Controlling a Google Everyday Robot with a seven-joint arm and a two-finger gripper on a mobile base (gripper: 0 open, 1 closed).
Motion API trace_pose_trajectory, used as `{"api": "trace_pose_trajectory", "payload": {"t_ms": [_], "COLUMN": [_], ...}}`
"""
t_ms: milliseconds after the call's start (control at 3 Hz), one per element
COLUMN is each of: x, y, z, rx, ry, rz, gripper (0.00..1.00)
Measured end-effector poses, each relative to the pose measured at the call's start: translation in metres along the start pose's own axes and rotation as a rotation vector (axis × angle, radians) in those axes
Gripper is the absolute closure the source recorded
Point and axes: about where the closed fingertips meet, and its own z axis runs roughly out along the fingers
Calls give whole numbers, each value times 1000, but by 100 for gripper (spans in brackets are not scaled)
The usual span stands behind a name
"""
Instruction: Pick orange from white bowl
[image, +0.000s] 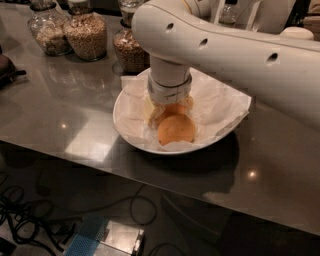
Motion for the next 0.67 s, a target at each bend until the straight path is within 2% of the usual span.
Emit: {"api": "trace_pose_trajectory", "payload": {"t_ms": [333, 667], "x": [-3, -2], "y": [-19, -56], "z": [-16, -68], "rx": [-77, -204], "ry": [-55, -190], "rz": [13, 31], "gripper": [66, 89]}}
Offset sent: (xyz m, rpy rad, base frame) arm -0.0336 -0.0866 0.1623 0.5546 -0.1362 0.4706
